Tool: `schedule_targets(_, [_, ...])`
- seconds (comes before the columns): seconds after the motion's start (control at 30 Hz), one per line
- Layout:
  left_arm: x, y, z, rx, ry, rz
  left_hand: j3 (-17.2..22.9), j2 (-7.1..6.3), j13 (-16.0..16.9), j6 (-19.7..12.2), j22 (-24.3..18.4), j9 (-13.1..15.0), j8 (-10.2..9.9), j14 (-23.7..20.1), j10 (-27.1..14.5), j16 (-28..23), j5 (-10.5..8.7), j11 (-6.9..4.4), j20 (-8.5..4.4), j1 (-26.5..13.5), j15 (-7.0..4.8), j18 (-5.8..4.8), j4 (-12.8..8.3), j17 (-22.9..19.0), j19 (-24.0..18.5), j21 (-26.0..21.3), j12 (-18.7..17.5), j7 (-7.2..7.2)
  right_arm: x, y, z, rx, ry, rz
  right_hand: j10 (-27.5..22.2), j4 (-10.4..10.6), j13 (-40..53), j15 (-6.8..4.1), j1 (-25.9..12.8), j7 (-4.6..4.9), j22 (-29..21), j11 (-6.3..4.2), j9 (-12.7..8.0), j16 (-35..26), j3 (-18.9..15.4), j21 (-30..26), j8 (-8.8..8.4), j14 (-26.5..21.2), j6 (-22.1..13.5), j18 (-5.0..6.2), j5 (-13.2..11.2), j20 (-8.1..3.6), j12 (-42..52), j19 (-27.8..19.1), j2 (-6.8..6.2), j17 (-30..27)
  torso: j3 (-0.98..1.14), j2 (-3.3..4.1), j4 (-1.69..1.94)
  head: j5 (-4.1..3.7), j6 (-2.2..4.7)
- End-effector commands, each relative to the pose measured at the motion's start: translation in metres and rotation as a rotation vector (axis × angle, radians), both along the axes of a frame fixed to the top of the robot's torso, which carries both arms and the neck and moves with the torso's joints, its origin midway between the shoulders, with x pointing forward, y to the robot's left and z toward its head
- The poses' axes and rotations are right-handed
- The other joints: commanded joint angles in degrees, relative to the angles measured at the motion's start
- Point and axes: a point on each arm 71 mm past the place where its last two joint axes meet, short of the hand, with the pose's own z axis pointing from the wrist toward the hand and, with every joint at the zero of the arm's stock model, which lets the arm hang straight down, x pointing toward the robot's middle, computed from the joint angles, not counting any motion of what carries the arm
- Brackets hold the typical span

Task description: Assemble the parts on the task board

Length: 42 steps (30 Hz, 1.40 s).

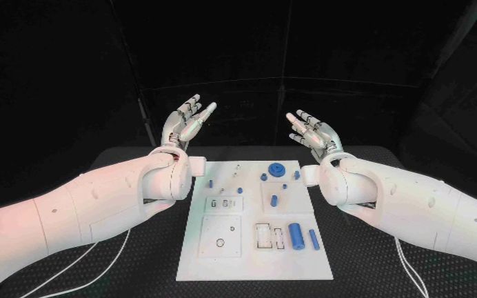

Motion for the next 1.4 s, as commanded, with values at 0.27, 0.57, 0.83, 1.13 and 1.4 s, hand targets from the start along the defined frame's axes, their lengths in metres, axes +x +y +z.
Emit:
schedule_targets(0.27, [0.0, -0.003, 0.005, -0.036, -0.062, -0.047, 1.1, -0.02, 0.1, 1.2, 0.1, 0.2, 0.4, 1.2, 0.8, 0.5, 0.51, 0.73, 0.98, 2.6, 0.58, 1.14, 0.3, 0.2, 0.2, 0.4, 0.4, 7.59, 0.007, 0.01, -0.006, -0.045, 0.035, 0.236, 32.6, -11.5, 2.0, -0.85, 15.0, 7.05, 3.4, 0.12, 2.7, 8.4, 4.7, 7.0, 5.98, 33.6, 29.8, 6.17, -0.8, 0.32, 7.0, 21.6, -1.04, 2.2, 0.0, -0.02, 0.02, 0.01, -0.01])
schedule_targets(0.57, [-0.005, 0.006, 0.011, -0.042, -0.069, -0.065, 1.5, -0.09, 0.2, 1.5, 0.2, 0.2, 0.5, 1.6, 1.1, 0.6, 0.52, 1.11, 0.99, 2.7, 0.73, 1.09, 0.3, 0.3, 0.4, 0.5, 0.4, 7.95, 0.011, -0.003, 0.01, -0.64, -0.309, 0.233, 41.5, -15.9, 1.6, -4.75, 15.4, 4.96, 4.8, -2.61, 2.2, 9.7, 7.9, 11.9, 5.33, 46.8, 39.3, 7.04, -0.7, -2.27, 5.5, 30.0, -2.42, 2.8, -0.02, 1.49, -0.39, -0.61, -1.61])
schedule_targets(0.83, [-0.017, -0.001, 0.017, -0.042, -0.077, -0.137, 2.1, -0.12, 0.2, 1.6, 0.4, 0.2, 0.4, 2.4, 1.4, 0.8, 0.54, 1.82, 0.99, 3.0, 0.94, 0.92, 0.3, 0.5, 0.9, 0.8, 0.5, 8.51, 0.01, 0.007, 0.02, -0.949, -0.36, 0.333, 46.1, -17.6, 2.0, -8.85, 14.0, 3.68, 8.6, -4.77, 2.3, 16.4, 8.7, 20.1, 4.97, 61.0, 43.2, 7.01, -0.9, -6.94, 4.6, 40.4, -4.52, 6.5, 0.26, 3.57, -0.22, -1.23, -0.7])
schedule_targets(1.13, [-0.033, -0.007, 0.024, -0.068, -0.071, -0.201, 2.6, 0.04, 0.3, 2.1, 0.7, 0.2, 0.5, 5.1, 2.3, 1.3, 0.55, 2.25, 0.96, 3.2, 0.89, 0.94, 0.3, 0.9, 2.3, 1.4, 0.6, 8.71, 0.012, 0.014, 0.029, -1.208, -0.36, 0.359, 50.6, -17.7, 2.0, -11.15, 12.0, 1.7, 16.2, -6.94, 2.2, 33.4, 9.6, 33.0, 3.42, 68.0, 45.3, 6.68, -0.6, -10.88, 3.3, 45.2, -5.89, 17.5, -0.15, 7.03, 0.27, -1.59, 0.08])
schedule_targets(1.4, [-0.038, -0.012, 0.024, -0.095, -0.043, -0.257, 3.1, 0.54, 0.7, 3.1, 2.1, 0.3, 0.6, 11.4, 7.2, 3.0, 0.52, 2.36, 0.85, 3.0, 0.43, 1.41, 0.1, 1.8, 8.7, 4.1, 1.2, 8.86, 0.013, 0.022, 0.03, -1.317, -0.369, 0.363, 49.2, -17.6, 2.1, -11.0, 10.7, 1.5, 20.6, -6.82, 2.2, 48.0, 11.3, 39.7, 2.61, 67.2, 44.7, 6.77, -0.6, -10.77, 2.2, 43.8, -6.88, 30.3, -0.48, 9.04, 0.82, -1.76, 0.45])
